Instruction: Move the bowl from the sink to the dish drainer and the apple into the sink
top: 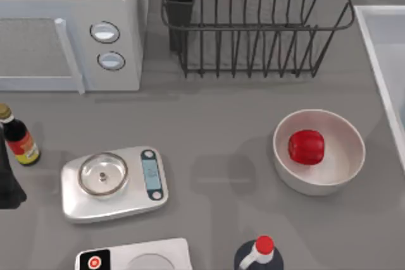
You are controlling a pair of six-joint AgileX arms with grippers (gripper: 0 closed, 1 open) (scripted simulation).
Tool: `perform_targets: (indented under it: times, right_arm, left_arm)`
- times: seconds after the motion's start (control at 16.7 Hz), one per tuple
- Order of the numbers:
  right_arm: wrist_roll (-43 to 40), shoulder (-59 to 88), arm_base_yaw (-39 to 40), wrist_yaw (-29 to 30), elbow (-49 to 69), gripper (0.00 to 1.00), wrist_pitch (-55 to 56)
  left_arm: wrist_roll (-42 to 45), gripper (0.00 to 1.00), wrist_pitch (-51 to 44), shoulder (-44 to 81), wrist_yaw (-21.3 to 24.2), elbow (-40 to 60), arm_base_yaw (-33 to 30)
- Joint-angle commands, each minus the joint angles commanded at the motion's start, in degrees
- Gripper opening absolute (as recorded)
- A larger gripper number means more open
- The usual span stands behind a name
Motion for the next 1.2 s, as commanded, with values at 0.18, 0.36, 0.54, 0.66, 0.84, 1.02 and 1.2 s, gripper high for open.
perform_targets:
  times: [0.18,0.36,0.54,0.66,0.84,1.02,1.2]
  right_arm:
    - [-0.8,-1.9,-0.9,-0.1,-1.1,0.00,-1.1]
    - [-3.6,-8.9,-3.7,-0.4,-4.6,0.00,-4.9]
    - [-7.9,-20.7,-7.7,-0.9,-10.2,0.00,-11.1]
    - [-11.1,-30.3,-10.8,-1.2,-14.7,0.00,-16.1]
    - [-16.0,-45.3,-15.5,-1.6,-21.9,0.00,-23.6]
    - [-20.5,-57.9,-19.9,-2.1,-28.1,0.00,-30.0]
    - [-23.8,-65.4,-23.0,-2.5,-32.1,0.00,-34.3]
  left_arm:
    - [0.0,1.00,0.0,0.0,0.0,0.0,0.0]
    - [0.0,1.00,0.0,0.0,0.0,0.0,0.0]
    - [0.0,1.00,0.0,0.0,0.0,0.0,0.0]
    - [0.0,1.00,0.0,0.0,0.0,0.0,0.0]
    - [0.0,1.00,0.0,0.0,0.0,0.0,0.0]
    - [0.0,1.00,0.0,0.0,0.0,0.0,0.0]
    - [0.0,1.00,0.0,0.0,0.0,0.0,0.0]
